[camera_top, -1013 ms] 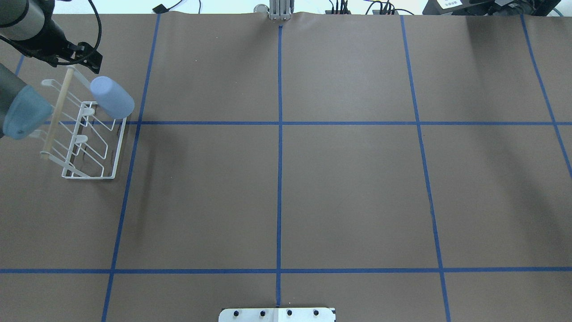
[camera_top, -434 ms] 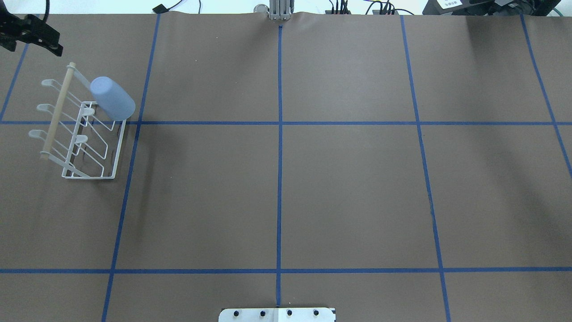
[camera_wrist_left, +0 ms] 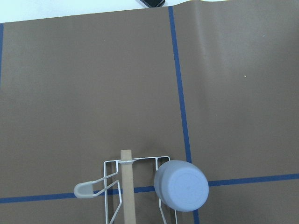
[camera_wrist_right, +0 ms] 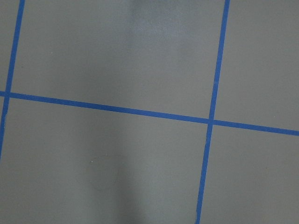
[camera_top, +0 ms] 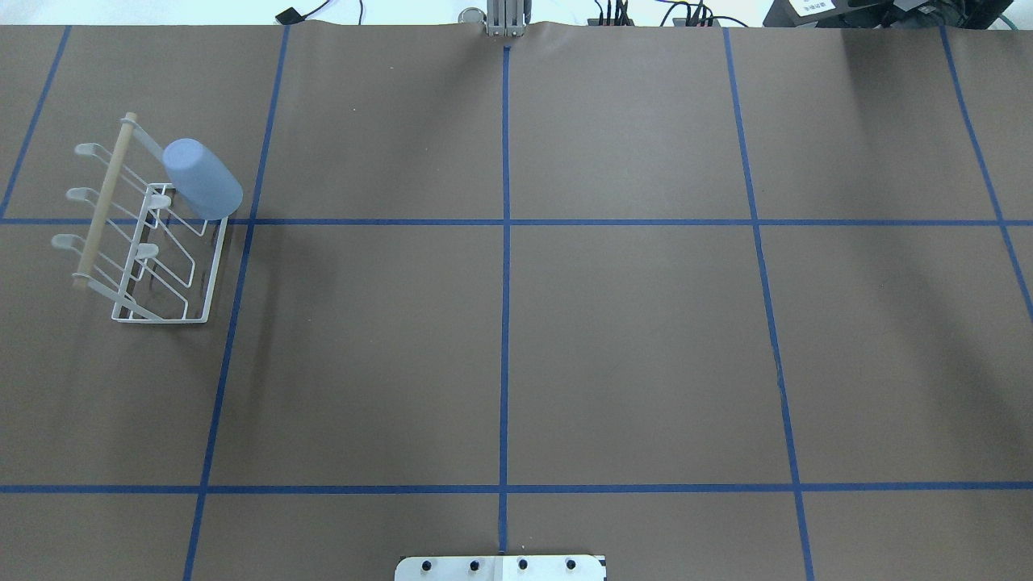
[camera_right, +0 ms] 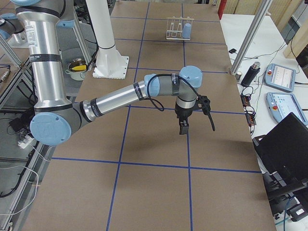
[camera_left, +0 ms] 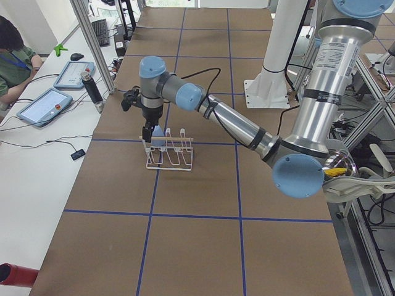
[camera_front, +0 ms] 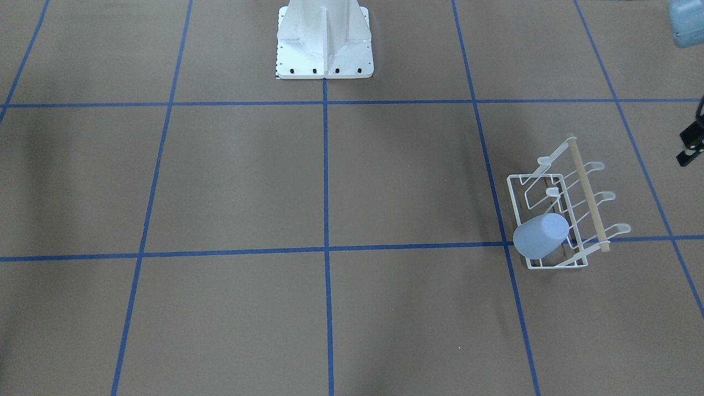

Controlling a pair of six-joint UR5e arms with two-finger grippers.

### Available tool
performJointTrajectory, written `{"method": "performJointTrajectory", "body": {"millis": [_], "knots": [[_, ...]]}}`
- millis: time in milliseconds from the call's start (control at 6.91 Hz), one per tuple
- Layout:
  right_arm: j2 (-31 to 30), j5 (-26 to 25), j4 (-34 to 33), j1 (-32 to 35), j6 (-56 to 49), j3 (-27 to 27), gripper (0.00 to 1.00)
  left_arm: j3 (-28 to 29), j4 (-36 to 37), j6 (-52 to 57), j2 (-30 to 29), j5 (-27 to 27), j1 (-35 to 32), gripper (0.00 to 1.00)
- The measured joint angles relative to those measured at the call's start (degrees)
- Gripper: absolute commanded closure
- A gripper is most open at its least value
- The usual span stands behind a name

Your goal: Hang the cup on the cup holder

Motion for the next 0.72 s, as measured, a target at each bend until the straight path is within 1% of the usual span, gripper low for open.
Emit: {"method": "performJointTrajectory", "body": {"millis": [145, 289, 723], "knots": [[-0.95, 0.06, 0.08, 0.28, 0.02, -0.33, 0.00, 3.50, -0.06, 2.27, 1.49, -0.37, -3.22, 0.01], [-1.76, 0.22, 0.09, 0.69, 0.01, -0.56, 0.00, 5.94, -0.12, 3.11, 2.65, -0.54, -4.77, 0.01], [-5.33, 0.39, 0.12, 2.25, -0.29, -1.28, 0.00, 11.15, -1.58, 3.50, 5.63, -0.49, -5.82, 0.01]]}}
